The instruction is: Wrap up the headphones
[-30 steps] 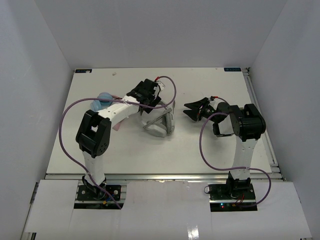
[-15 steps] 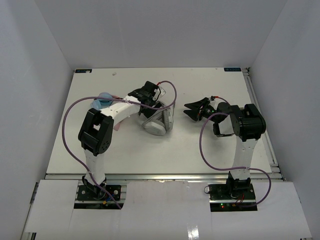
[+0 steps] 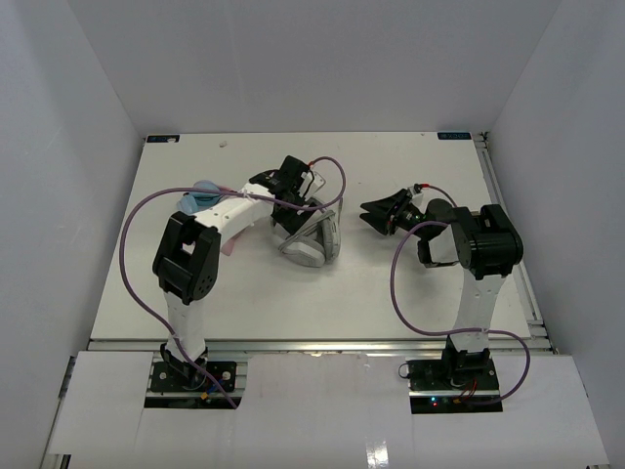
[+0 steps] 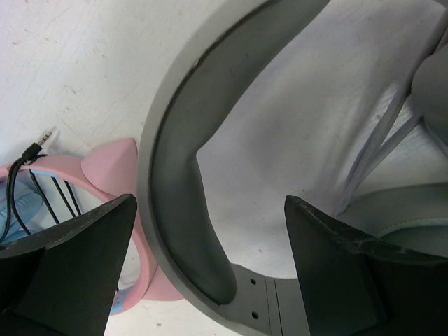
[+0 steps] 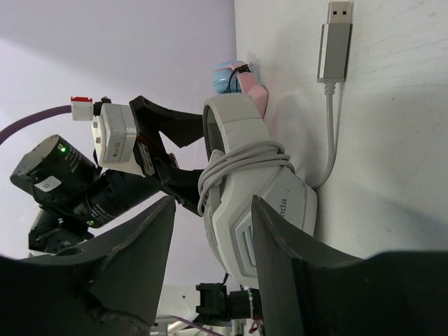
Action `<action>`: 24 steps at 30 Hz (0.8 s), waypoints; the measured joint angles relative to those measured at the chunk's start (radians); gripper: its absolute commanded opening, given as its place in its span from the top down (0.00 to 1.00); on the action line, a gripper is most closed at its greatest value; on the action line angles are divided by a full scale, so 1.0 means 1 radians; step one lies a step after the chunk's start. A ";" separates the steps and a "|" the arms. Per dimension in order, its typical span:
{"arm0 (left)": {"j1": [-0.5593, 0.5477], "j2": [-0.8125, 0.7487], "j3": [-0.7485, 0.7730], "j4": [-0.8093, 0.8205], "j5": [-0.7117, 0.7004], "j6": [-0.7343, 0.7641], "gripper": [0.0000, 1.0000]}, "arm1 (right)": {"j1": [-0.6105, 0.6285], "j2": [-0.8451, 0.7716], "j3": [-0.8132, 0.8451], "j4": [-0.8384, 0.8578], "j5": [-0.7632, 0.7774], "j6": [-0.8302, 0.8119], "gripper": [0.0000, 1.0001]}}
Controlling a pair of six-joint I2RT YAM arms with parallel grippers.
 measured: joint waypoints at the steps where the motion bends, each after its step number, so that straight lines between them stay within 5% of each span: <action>1: 0.000 0.000 0.005 -0.010 0.001 -0.003 0.02 | 0.000 -0.003 0.000 0.000 0.000 -0.012 0.48; 24: 0.049 0.023 0.086 -0.110 0.092 -0.095 0.02 | 0.000 -0.009 0.000 -0.001 0.008 -0.105 0.51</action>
